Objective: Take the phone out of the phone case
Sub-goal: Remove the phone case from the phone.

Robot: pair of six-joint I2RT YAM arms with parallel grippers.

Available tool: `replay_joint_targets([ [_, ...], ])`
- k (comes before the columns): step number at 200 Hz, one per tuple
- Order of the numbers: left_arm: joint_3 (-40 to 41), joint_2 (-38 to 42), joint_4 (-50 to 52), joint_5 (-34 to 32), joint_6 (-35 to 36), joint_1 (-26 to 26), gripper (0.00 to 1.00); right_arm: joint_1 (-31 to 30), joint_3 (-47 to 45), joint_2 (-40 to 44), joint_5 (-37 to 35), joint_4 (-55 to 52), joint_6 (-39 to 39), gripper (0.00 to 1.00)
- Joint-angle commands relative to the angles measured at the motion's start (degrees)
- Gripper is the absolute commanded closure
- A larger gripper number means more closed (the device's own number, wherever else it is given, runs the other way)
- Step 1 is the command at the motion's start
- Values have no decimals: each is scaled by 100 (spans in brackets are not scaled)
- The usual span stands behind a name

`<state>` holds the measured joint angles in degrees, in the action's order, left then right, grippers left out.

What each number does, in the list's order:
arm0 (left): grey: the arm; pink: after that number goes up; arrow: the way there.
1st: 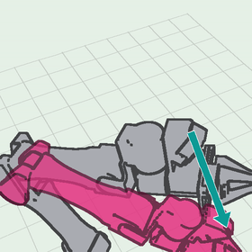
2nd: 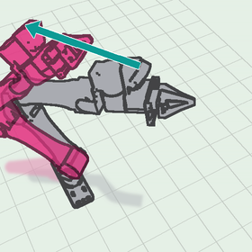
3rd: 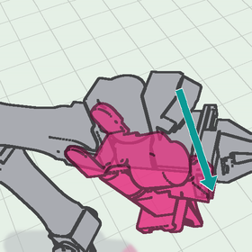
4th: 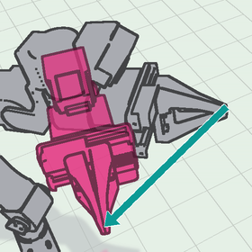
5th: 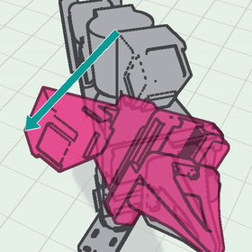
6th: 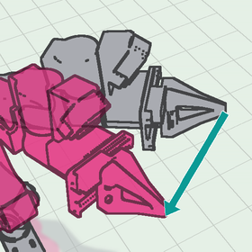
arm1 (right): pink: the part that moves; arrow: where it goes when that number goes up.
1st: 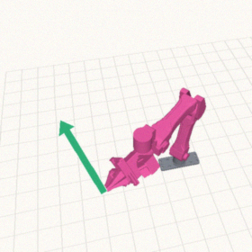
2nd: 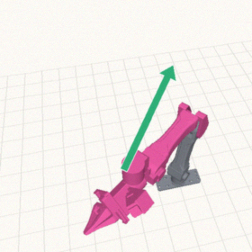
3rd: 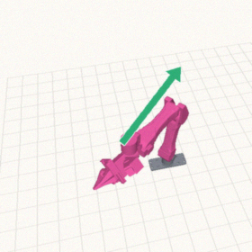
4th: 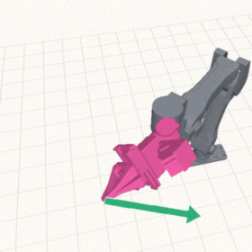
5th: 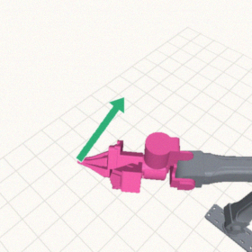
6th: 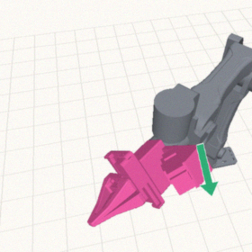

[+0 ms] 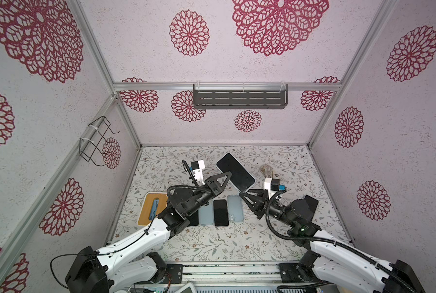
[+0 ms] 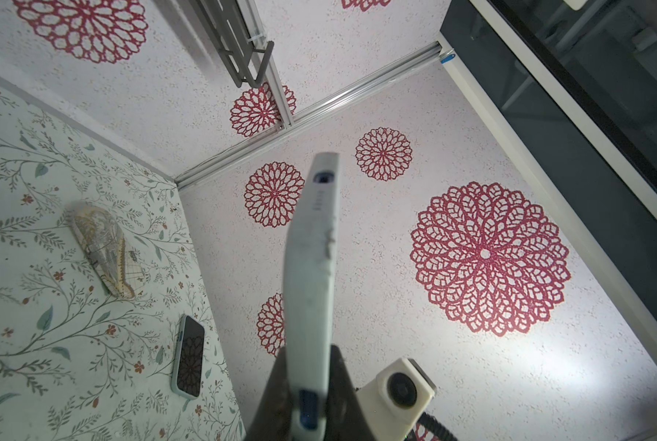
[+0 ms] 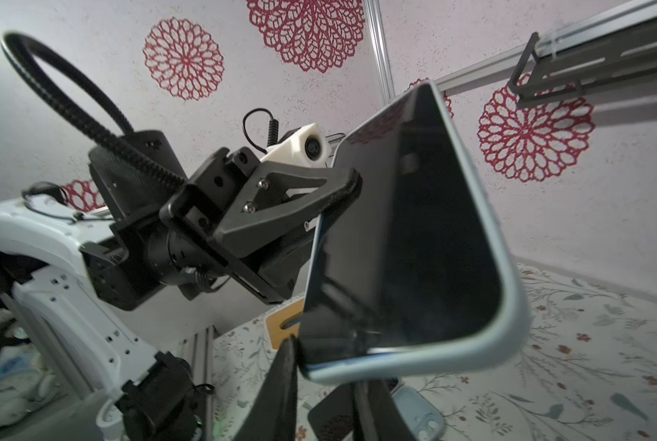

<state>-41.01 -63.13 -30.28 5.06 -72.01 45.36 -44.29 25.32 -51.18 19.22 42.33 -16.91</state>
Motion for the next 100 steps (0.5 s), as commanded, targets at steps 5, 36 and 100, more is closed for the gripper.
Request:
replay_joint_targets([
  [5, -223, -67, 202, 235, -111, 65, 100, -27, 161, -30, -397, -213, 1087, 72],
  [36, -237, -60, 202, 320, -97, 65, 100, -27, 270, -77, -724, -324, 1216, 75],
  [100, -56, 644, 602, 592, 60, -450, 100, 61, -322, 239, -371, 16, 803, 54],
])
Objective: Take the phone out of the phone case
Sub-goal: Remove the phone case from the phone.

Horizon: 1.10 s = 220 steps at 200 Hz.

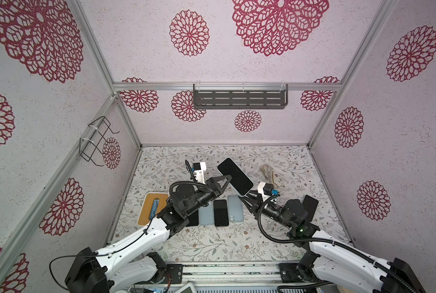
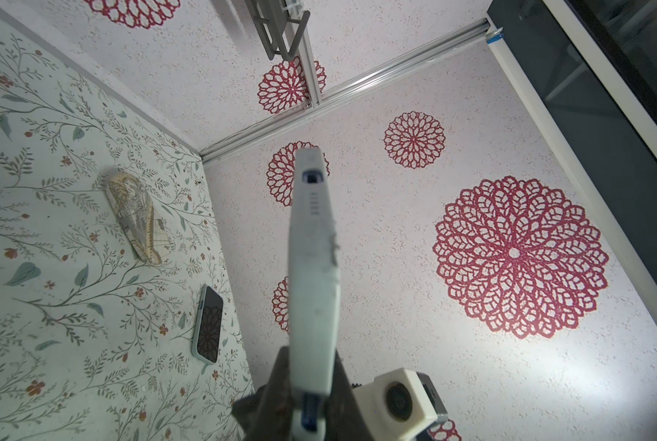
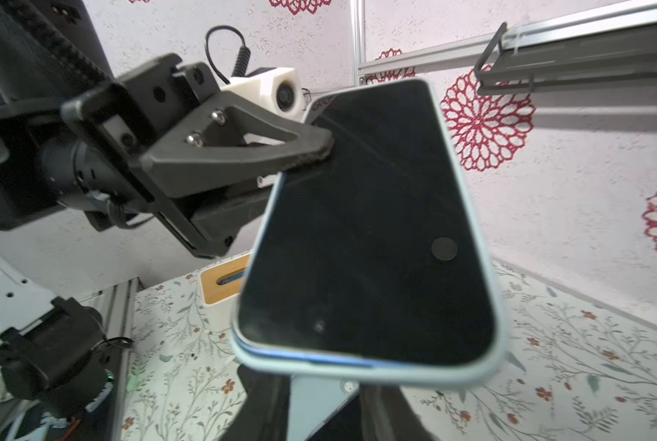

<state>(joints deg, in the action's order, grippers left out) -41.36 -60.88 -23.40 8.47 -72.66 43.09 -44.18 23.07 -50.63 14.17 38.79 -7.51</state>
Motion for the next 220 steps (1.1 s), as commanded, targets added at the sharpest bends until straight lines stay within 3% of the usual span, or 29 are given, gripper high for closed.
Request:
replay_joint_targets([
  [1, -16, 432, -86, 251, 128, -231, 100, 50, -99, 185, 158, 373, -150, 53],
  [25, 120, 508, -317, 322, 68, -319, 100, 59, -197, 48, 435, 692, -509, 43],
  [86, 243, 279, -796, 402, -28, -318, 100, 60, -89, -328, 816, 1763, -1374, 38],
  [220, 269, 104, -1102, 471, -77, -156, 100, 77, 64, -547, 894, 2155, -1684, 50],
])
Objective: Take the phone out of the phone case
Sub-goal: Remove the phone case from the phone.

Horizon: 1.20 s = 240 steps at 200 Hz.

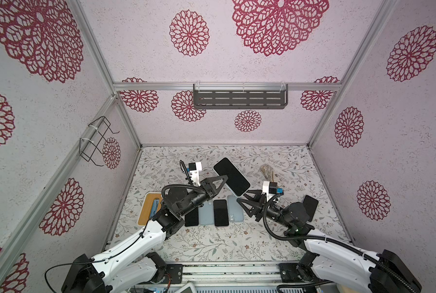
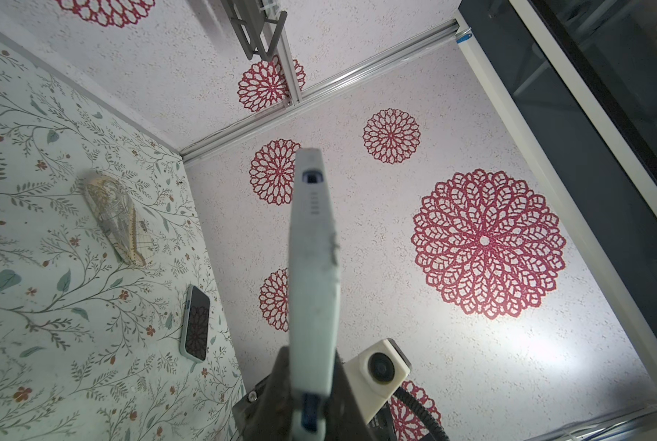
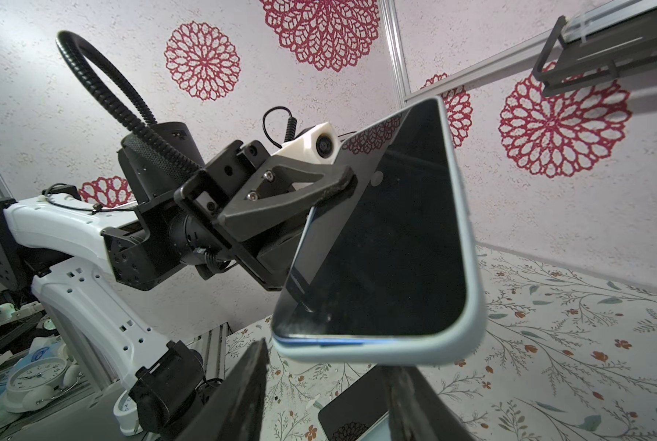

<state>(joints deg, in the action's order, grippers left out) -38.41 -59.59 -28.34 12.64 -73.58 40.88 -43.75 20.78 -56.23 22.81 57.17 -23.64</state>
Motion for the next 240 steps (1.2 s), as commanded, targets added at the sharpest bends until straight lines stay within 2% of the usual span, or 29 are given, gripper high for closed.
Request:
replay_joint_targets([
  [1, -21, -26, -610, 54, 21, 67, 100, 37, 299, 6, 35, 307, -69, 50],
  [97, -73, 1, -784, 96, -73, 143, 100, 156, 282, -292, -71, 211, -106, 52],
  [133, -319, -17, -318, 47, -42, 329, 100, 154, 364, -293, -448, -273, 185, 52],
  [173, -386, -69, -424, 37, -142, 436, 100, 156, 492, -283, -866, -690, 375, 54],
  [240, -539, 65, -236, 40, -218, 511, 100, 138, 187, -156, -2199, -985, 778, 55],
])
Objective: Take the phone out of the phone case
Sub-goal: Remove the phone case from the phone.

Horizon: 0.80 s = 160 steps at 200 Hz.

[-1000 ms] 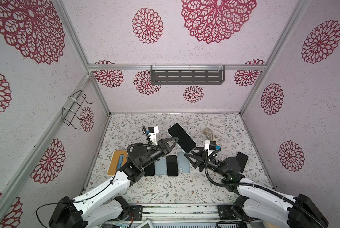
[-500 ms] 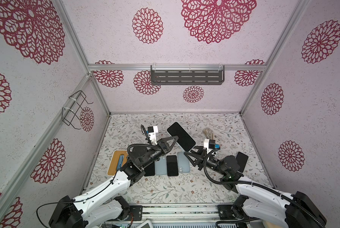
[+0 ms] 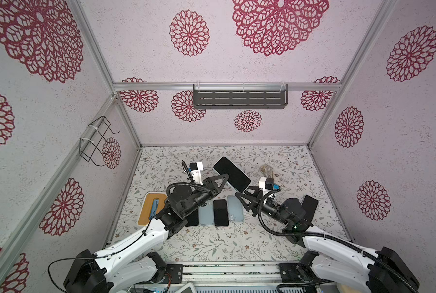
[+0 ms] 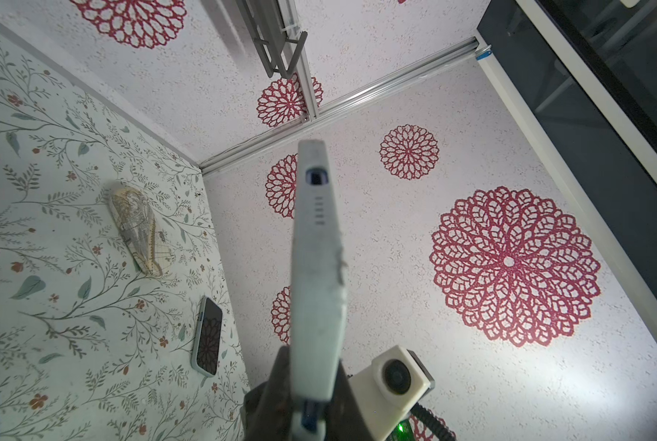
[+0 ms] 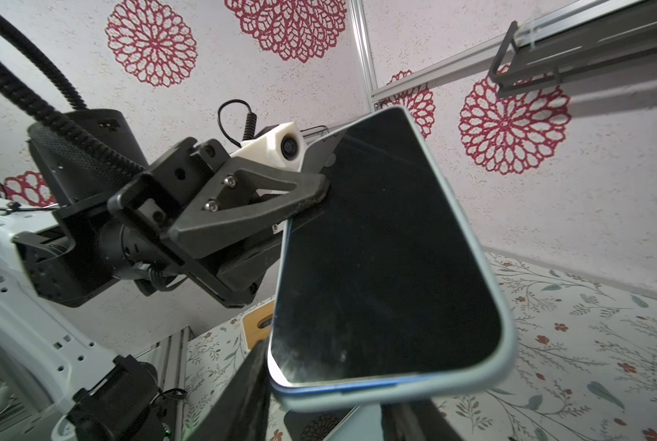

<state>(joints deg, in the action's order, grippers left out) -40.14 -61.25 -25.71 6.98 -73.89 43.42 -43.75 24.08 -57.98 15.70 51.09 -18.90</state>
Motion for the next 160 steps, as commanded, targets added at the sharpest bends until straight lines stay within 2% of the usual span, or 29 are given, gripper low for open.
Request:
replay_joint_targets([
  [1, -369, 234, -497, 609, -187, 261, 100, 138, -146, 25, -1503, -375, 310, 55],
  [35, -394, 153, -539, 629, -222, 296, 100, 138, -271, 87, -1912, -234, 437, 55],
  [66, -381, 95, -696, 646, -282, 294, 100, 138, -279, 64, -1992, -177, 475, 55],
  [117, -214, 21, -1316, 651, -468, 307, 100, 147, -325, -265, -1705, 156, 304, 53],
  [160, -105, 210, -1241, 550, -350, 302, 100, 199, -422, -322, -1377, 512, 139, 53],
])
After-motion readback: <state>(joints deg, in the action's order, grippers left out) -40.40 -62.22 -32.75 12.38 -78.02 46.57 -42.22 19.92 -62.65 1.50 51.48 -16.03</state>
